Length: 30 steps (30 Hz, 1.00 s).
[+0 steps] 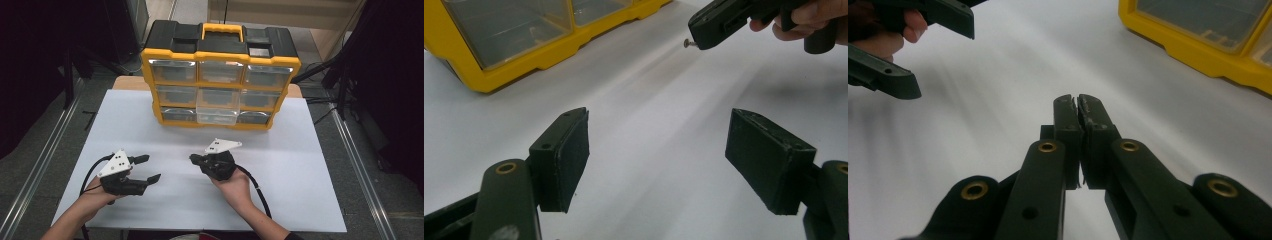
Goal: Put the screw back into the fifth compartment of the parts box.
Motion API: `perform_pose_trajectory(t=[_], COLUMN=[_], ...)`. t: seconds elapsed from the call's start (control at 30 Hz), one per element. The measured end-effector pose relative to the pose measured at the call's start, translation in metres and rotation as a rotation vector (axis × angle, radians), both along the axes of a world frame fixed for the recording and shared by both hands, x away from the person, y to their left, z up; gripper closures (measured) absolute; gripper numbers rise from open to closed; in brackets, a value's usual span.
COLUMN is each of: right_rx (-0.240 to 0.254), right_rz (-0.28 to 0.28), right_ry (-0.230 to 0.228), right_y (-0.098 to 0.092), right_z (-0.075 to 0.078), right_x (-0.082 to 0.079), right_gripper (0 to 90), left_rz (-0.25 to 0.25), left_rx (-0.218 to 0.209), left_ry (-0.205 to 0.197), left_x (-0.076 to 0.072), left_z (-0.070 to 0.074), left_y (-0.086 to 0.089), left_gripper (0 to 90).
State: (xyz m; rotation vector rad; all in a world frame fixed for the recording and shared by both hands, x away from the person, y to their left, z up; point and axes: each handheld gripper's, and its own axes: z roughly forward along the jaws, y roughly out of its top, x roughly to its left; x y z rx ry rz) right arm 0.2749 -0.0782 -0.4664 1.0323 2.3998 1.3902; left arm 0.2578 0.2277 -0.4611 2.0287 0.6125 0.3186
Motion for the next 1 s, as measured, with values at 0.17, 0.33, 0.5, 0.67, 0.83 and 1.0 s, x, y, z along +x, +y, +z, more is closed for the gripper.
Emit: perform_pose_trajectory(t=[0.17,0.33,0.5,0.67,0.83,1.0], right_rx=[0.010,0.018,0.026,0.035,0.051,0.057], right_rz=[-0.006,-0.016,-0.020,-0.037,-0.050,-0.057], right_ry=[0.001,-0.007,-0.011,-0.019,-0.024,-0.032], right_y=[-0.003,-0.006,-0.009,-0.014,-0.018,-0.022], right_z=[0.005,0.008,0.012,0.017,0.020,0.023], right_x=[0.001,0.002,0.003,0.004,0.006,0.007], right_gripper=[88.7,88.7,88.7,88.6,88.7,88.7], left_rz=[0.000,-0.001,-0.001,-0.001,-0.002,-0.001], left_rx=[0.000,-0.001,0.001,0.000,0.001,0.002], left_ry=[0.001,0.002,0.003,0.003,0.003,0.002], left_x=[0.000,0.000,0.000,0.000,0.000,0.000], left_z=[0.000,0.000,0.000,0.000,0.000,0.000], left_y=[0.000,0.000,0.000,0.000,0.000,0.000], left_gripper=[25.7,25.7,25.7,25.7,25.7,25.7])
